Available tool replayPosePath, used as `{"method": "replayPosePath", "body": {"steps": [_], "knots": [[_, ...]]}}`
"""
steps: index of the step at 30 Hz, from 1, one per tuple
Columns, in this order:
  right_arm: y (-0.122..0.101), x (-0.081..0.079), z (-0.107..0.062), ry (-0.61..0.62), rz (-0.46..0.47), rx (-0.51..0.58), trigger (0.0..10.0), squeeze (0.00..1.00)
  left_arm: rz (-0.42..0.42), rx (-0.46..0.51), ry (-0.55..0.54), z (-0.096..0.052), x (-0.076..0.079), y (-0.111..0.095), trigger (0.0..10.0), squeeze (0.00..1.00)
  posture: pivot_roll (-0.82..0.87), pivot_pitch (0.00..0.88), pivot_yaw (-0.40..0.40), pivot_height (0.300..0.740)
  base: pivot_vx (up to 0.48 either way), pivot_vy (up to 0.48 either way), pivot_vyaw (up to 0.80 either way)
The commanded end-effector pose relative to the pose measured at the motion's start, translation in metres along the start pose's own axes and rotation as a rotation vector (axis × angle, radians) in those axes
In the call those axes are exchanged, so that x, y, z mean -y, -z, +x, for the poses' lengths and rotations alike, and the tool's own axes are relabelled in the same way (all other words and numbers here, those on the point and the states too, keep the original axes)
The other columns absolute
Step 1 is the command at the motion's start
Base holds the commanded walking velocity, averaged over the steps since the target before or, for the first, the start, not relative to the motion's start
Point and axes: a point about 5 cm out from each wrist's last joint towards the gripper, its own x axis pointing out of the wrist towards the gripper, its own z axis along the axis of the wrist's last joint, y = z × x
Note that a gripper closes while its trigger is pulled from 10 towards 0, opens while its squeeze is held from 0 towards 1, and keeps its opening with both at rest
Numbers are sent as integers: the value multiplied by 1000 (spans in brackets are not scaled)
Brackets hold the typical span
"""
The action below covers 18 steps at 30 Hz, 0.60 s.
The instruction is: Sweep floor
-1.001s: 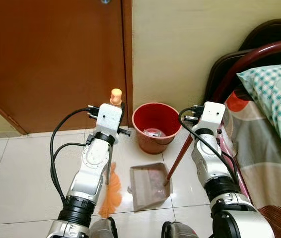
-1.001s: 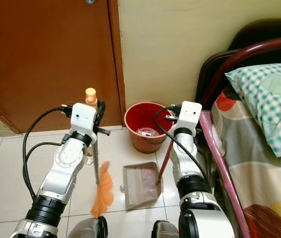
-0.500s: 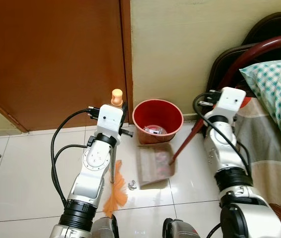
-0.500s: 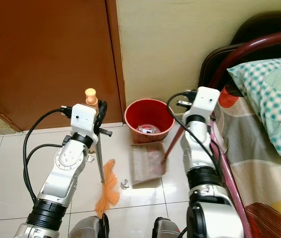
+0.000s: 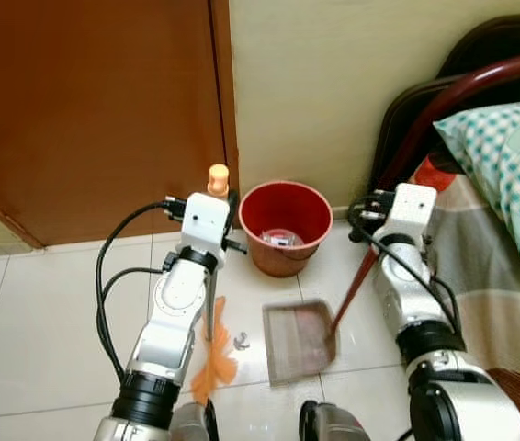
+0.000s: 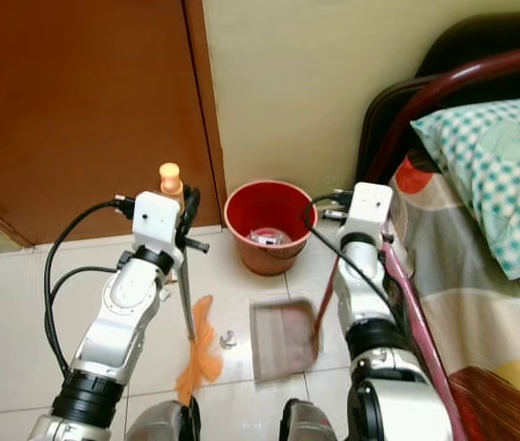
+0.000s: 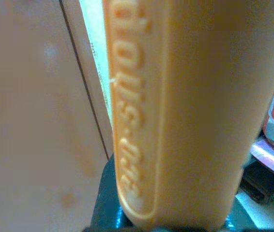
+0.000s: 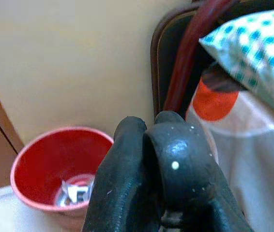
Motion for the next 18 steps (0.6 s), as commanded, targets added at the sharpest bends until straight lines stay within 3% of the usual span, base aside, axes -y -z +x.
{"method": "replayPosePath", "body": {"steps": [1, 5, 10, 13, 18], "knots": [[-5, -4, 2, -10, -5, 18, 10000, 0, -49, -62, 2, -4, 2, 11, 10000, 0, 32, 195, -8, 740, 0, 0, 0], [-5, -12, 2, -37, -10, 12, 10000, 0, -81, -54, 2, -2, 7, 6, 10000, 0, 31, 187, -14, 740, 0, 0, 0], [-7, -19, 2, -42, 2, 32, 10000, 0, -201, -39, 8, 6, 21, -7, 10000, 0, 37, 171, -16, 740, 0, 0, 0], [-7, -21, 2, -44, 2, 39, 10000, 0, -317, -54, -5, 8, 27, -11, 10000, 0, 36, 167, -16, 740, 0, 0, 0], [-6, -25, 1, -58, 1, 41, 10000, 0, -396, -29, 6, 8, 32, -23, 10000, 0, 41, 162, -19, 740, 0, 0, 0]]}}
